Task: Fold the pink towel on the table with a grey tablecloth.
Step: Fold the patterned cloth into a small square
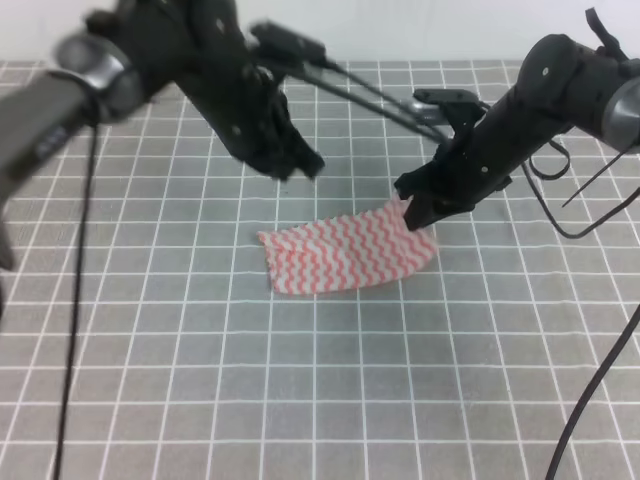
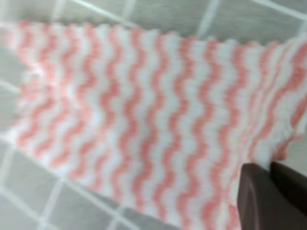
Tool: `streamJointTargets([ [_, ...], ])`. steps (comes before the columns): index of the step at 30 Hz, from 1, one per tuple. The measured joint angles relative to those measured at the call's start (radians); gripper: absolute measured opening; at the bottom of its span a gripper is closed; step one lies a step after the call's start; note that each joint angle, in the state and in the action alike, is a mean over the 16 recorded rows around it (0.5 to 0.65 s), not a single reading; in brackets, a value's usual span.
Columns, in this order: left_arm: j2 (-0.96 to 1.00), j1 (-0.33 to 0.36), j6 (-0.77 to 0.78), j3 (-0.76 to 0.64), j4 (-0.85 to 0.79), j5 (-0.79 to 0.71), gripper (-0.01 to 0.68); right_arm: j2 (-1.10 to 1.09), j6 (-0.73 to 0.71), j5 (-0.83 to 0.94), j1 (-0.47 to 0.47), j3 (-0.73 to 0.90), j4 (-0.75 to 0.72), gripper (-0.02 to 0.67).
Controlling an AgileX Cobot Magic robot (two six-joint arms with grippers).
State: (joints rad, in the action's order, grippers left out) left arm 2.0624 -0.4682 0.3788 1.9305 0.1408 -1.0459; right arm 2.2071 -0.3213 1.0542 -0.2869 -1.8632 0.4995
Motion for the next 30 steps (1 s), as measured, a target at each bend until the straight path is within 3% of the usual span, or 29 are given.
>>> streamJointTargets([
  [11,-0.098,0.014,0.004,0.0,0.029,0.007,-0.002,-0.004,-0.077,-0.023,-0.082,0.0,0.14,-0.014],
  [21,-0.101,0.014,0.007,0.0,0.047,0.009,-0.002,0.011,-0.077,-0.128,-0.179,-0.001,0.162,-0.015],
  [30,-0.099,0.014,0.009,0.0,0.047,0.007,-0.002,0.049,-0.091,-0.173,-0.206,-0.002,0.219,-0.015],
])
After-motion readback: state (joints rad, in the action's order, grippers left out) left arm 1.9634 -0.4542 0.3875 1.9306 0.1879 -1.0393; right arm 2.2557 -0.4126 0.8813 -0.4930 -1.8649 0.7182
